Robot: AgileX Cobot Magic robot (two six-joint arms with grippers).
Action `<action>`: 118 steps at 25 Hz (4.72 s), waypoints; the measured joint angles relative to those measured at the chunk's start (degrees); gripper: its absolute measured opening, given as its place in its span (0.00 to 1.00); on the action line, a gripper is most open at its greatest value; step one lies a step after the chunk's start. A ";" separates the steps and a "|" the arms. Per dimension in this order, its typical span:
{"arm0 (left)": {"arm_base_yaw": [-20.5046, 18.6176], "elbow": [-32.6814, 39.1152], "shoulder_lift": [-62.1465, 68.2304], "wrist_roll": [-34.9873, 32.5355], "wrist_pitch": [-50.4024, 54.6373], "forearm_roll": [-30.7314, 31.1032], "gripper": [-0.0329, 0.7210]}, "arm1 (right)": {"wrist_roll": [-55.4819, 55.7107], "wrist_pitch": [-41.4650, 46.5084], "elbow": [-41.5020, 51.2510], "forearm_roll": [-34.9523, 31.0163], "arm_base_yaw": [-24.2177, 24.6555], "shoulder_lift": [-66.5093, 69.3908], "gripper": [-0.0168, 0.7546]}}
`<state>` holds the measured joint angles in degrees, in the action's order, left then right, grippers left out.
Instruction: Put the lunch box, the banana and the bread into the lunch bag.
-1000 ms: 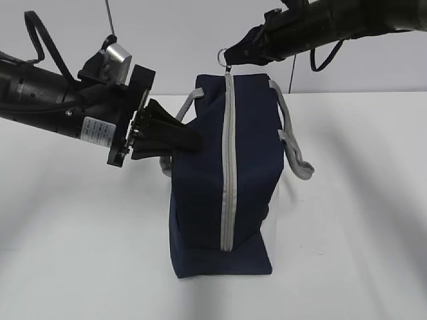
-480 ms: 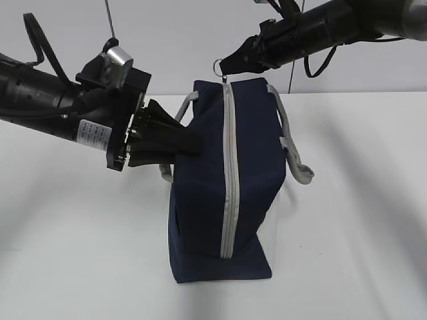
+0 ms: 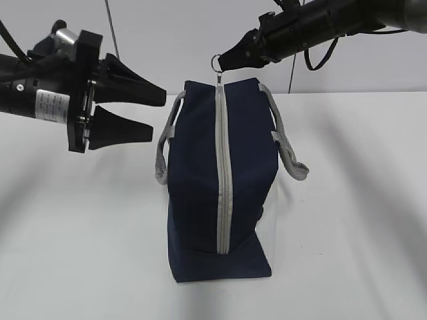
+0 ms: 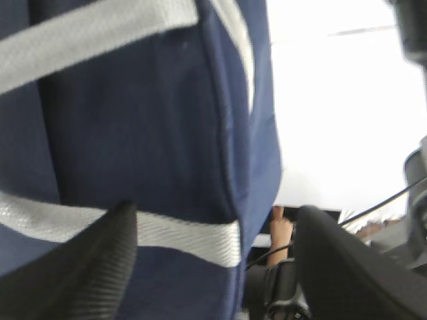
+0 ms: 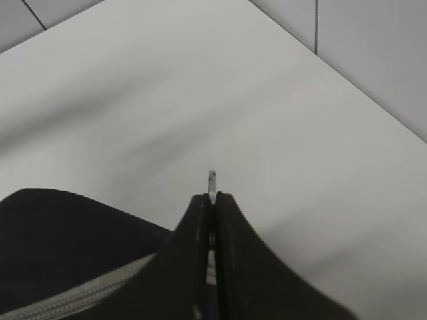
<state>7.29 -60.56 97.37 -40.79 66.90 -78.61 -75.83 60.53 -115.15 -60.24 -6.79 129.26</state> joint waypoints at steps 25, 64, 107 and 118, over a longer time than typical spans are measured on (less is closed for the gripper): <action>5.94 -36.50 22.11 28.15 -10.52 19.63 0.59 | 0.13 1.31 -0.03 1.76 0.00 0.00 0.00; 9.16 -37.64 18.91 18.27 -8.53 16.71 0.05 | 13.86 -3.31 -0.15 11.11 -0.09 2.84 0.00; 7.64 -36.86 -0.64 40.20 4.01 69.87 0.62 | 65.73 10.25 8.43 39.94 0.29 -26.25 0.72; 8.76 -14.77 -24.81 44.55 4.61 75.17 0.62 | 68.12 10.71 41.42 46.19 0.29 -59.27 0.71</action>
<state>16.04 -75.33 72.56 3.76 71.52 -3.44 -7.71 71.24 -73.73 -14.05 -6.50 70.00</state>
